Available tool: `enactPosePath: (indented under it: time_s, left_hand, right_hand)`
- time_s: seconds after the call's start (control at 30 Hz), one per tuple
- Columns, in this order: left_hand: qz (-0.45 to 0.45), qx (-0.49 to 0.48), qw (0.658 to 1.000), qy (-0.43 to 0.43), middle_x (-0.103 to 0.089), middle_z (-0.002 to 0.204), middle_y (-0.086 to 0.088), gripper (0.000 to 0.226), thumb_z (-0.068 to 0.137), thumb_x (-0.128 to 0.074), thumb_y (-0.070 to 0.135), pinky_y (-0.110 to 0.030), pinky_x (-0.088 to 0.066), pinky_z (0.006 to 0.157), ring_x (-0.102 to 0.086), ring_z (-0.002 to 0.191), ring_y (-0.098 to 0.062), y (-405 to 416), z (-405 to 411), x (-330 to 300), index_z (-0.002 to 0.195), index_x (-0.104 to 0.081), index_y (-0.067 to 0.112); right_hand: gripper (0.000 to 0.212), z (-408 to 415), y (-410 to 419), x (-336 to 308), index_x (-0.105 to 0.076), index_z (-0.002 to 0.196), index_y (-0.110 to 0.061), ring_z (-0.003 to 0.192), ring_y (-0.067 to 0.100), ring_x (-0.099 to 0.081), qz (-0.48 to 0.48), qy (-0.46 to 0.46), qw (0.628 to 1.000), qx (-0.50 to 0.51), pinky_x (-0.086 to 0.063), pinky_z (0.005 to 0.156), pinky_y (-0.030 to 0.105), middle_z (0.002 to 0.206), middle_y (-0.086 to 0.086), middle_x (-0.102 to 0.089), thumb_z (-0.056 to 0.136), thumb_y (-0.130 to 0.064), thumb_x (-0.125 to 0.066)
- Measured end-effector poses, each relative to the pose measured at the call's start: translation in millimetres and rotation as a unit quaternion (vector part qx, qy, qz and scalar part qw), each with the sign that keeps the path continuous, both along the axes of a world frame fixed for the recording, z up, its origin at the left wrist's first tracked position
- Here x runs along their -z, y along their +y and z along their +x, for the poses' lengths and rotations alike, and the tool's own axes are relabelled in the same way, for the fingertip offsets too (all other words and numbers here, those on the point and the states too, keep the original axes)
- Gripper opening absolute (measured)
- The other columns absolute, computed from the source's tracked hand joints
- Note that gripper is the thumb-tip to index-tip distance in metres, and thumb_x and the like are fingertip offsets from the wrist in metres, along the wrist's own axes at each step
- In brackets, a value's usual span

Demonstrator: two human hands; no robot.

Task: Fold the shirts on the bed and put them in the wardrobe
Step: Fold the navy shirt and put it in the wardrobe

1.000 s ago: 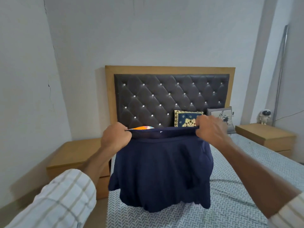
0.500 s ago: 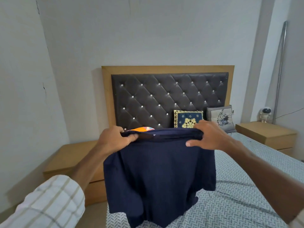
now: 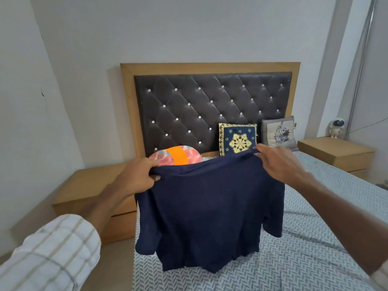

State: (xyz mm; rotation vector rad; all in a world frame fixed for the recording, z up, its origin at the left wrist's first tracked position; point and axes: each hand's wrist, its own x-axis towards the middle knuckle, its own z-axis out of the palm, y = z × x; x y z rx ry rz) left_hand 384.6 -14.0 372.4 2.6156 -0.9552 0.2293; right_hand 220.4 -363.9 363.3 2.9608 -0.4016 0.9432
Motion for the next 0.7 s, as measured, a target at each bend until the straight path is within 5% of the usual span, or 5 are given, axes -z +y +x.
enactPosePath:
  time_s: [0.17,0.3,0.47,0.57,0.7]
  left_hand:
    - [-0.105,-0.048,0.987,0.115,-0.063,0.055,-0.006,0.022,0.096,-0.046,0.009,-0.028,-0.045,0.040,-0.064,0.042,-0.024,5,8,39,0.078,-0.054,0.020]
    - [0.087,0.035,0.984,0.152,-0.064,0.075,0.007,0.031,0.076,-0.080,0.041,-0.030,-0.045,0.061,-0.063,0.071,-0.015,11,20,86,0.080,-0.057,0.020]
    - [0.204,0.009,0.952,0.227,-0.058,0.063,0.005,0.029,0.091,-0.063,0.032,-0.021,-0.039,0.047,-0.058,0.055,-0.013,3,41,163,0.068,-0.049,0.023]
    - [0.008,-0.120,0.904,0.411,-0.067,0.084,-0.020,0.013,0.098,-0.050,0.021,-0.032,-0.055,0.048,-0.071,0.056,-0.031,-14,57,184,0.089,-0.051,0.011]
    - [-0.211,-0.154,0.847,0.464,-0.071,0.101,-0.022,0.022,0.090,-0.046,0.002,-0.049,-0.062,0.070,-0.074,0.076,-0.035,-55,98,178,0.096,-0.066,0.007]
  right_hand:
    - [0.023,-14,0,38,-0.055,0.094,-0.016,0.069,0.031,-0.062,0.051,0.004,0.998,-0.042,-0.043,0.057,0.039,0.075,0.004,-0.066,0.102,-0.034,-0.042]
    - [0.047,-9,4,76,-0.064,0.080,-0.022,0.072,0.014,-0.060,0.122,0.245,0.961,-0.041,-0.047,0.065,0.035,0.073,-0.006,-0.065,0.077,-0.069,-0.066]
    - [0.034,8,-13,139,-0.061,0.070,-0.014,0.061,0.016,-0.059,0.207,0.487,0.849,0.012,-0.052,0.066,0.035,0.068,0.002,-0.064,0.082,-0.044,-0.073]
    - [0.028,25,-17,168,-0.061,0.072,-0.013,0.059,0.026,-0.063,0.294,0.395,0.867,0.082,-0.050,0.054,0.034,0.064,0.003,-0.060,0.093,-0.032,-0.061]
    - [0.028,74,-22,151,-0.069,0.089,-0.008,0.067,0.033,-0.069,0.550,0.098,0.820,0.120,-0.060,0.053,0.042,0.085,0.021,-0.067,0.090,0.003,-0.043]
